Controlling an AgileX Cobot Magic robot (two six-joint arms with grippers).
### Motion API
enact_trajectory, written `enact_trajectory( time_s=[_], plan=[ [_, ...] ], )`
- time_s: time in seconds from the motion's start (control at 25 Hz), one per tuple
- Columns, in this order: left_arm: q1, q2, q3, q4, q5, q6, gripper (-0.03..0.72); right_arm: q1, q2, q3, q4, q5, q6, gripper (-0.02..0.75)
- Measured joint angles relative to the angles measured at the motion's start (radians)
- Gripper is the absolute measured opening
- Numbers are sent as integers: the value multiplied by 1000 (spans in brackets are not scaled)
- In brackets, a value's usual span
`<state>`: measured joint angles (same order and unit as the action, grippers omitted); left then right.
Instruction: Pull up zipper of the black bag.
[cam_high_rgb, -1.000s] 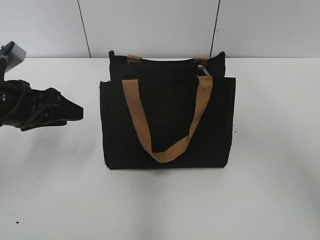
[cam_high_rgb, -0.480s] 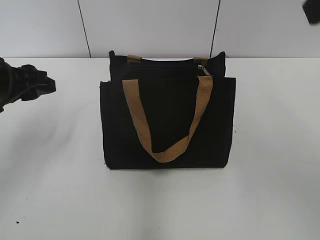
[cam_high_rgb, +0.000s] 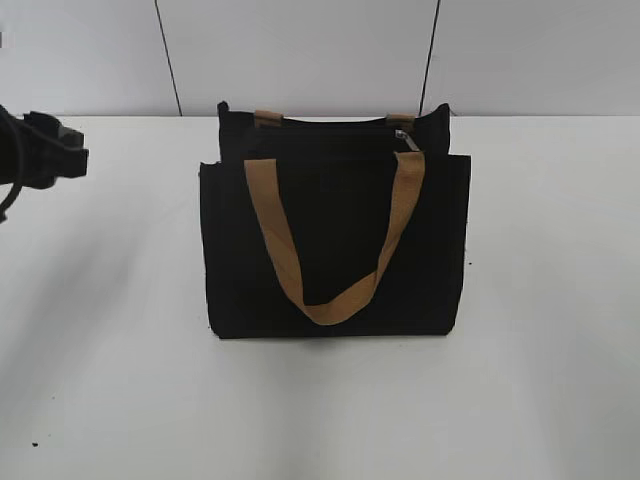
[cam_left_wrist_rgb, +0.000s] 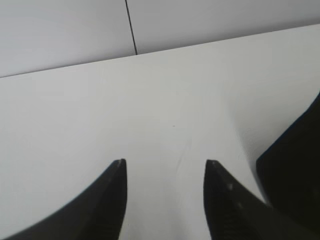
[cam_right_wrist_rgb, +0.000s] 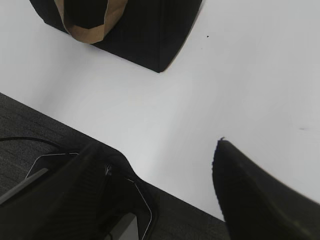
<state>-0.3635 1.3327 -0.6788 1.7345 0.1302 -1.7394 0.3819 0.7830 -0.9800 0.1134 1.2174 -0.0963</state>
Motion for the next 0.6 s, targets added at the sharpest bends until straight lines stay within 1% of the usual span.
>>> enact_trajectory(
  time_s=[0.12, 0.16, 0.2, 0.24, 0.32, 0.4, 0.52, 0.6],
  plan=[
    [-3, 16, 25, -44, 55, 110, 385, 0, -85, 48, 0, 0, 0, 516],
    [-3, 29, 36, -76, 75, 151, 385, 0, -113, 63, 0, 0, 0, 516],
    [-3, 41, 44, -140, 90, 210, 385, 0, -136, 75, 0, 0, 0, 516],
    [-3, 47, 51, -231, 98, 284, 385, 0, -161, 82, 0, 0, 0, 516],
    [-11, 49, 55, -445, 121, 468, 393, 0, -202, 97, 0, 1, 0, 516],
    [-36, 49, 55, -679, 153, 704, 418, 0, -236, 114, 0, 1, -1, 516],
    [-93, 49, 47, -948, 292, 952, 480, 0, -263, 154, 0, 1, -1, 516],
    [-131, 40, 27, -1086, 405, 1083, 505, 0, -273, 183, 0, 1, -1, 516]
  ],
)
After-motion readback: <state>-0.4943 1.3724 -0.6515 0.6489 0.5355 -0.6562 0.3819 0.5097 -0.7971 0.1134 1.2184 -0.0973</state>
